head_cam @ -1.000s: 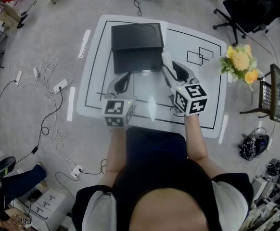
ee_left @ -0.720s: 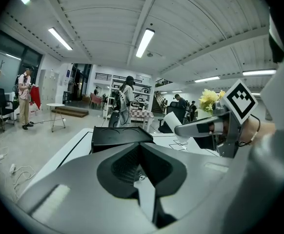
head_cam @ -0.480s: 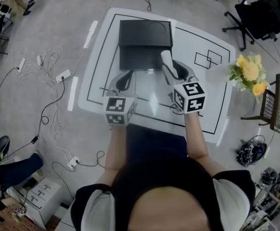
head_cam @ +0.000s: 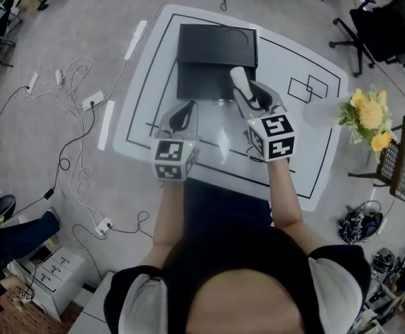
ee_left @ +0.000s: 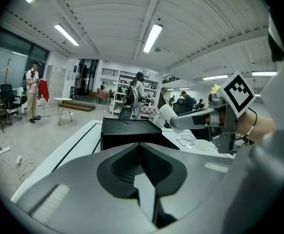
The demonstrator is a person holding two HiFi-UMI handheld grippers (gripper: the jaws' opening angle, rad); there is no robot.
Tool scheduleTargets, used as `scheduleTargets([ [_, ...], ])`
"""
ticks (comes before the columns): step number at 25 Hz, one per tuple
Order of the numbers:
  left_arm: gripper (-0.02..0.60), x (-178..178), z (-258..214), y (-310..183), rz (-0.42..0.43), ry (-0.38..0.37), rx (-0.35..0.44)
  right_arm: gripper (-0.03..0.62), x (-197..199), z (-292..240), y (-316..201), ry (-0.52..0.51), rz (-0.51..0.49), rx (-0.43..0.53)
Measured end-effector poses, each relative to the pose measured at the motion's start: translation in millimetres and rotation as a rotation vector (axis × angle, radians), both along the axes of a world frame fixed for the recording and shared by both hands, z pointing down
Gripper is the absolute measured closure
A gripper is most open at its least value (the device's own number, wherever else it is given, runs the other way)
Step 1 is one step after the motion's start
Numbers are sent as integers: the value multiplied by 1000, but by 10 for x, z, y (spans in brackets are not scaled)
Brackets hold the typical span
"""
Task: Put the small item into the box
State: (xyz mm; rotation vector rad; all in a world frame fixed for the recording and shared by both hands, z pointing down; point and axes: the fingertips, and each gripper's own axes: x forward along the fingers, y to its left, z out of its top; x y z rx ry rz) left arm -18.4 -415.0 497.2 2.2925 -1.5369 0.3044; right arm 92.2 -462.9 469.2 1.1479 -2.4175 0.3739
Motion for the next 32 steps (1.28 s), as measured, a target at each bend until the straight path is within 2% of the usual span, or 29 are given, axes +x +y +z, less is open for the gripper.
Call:
scheduleTargets([
  [11, 572, -105, 169, -44, -27, -8, -41, 457, -225, 138, -215, 40, -65, -15],
  [32, 572, -181, 377, -134, -41, -6, -91, 457, -520, 745, -389, 216, -222, -102],
])
